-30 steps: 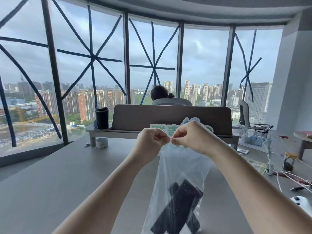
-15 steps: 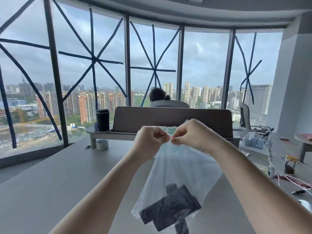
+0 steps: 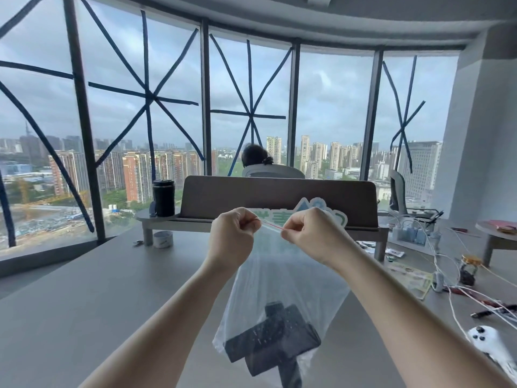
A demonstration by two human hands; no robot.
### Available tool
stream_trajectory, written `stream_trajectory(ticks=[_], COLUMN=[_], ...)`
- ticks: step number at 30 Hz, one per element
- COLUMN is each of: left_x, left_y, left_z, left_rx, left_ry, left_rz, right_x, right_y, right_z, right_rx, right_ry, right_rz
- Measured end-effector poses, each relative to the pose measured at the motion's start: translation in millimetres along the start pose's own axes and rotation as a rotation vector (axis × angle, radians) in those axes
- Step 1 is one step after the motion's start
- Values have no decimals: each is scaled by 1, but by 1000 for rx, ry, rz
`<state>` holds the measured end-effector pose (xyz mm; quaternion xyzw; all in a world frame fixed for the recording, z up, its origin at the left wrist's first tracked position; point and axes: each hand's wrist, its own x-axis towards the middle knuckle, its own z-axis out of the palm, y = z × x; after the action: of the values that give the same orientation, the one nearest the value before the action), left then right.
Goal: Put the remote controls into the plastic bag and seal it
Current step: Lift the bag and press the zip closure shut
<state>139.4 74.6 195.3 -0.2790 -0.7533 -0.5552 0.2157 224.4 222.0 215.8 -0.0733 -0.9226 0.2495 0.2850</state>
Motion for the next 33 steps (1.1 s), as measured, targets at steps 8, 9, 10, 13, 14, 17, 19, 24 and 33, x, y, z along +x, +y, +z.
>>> stream_trajectory(ticks=[8,9,10,13,14,17,19,24,33], left_x=[3,5,6,7,6,5,5,10,47], left_y=[-26,-30,-34,-44,-46,-50,-52,-62,-127], left_z=[-14,-17,-20,-31,-34,-43,-48,-60,-81], left_rx=[-16,-15,-14,-20,-15,-43,-54,-80,-73], left_ry=[84,95,107,136,143,160,167,169,122], left_rz=[-95,-105,-115,-129,-129,-135,-138,-142,-291], right_x=[-22,-23,-25,-31,-32,-35,-36,-31,46], right_y=[26,27,27,30,30,31,29,17,6], right_z=[1,0,-1,0,1,1,2,7,78], right_rx=[-167,-177,-187,-206,-210,-214,-227,-228,-65], right_ry=[-19,-22,-25,-28,-26,-26,-30,6,99], right_rz=[18,12,10,2,-3,-1,1,-17,-20])
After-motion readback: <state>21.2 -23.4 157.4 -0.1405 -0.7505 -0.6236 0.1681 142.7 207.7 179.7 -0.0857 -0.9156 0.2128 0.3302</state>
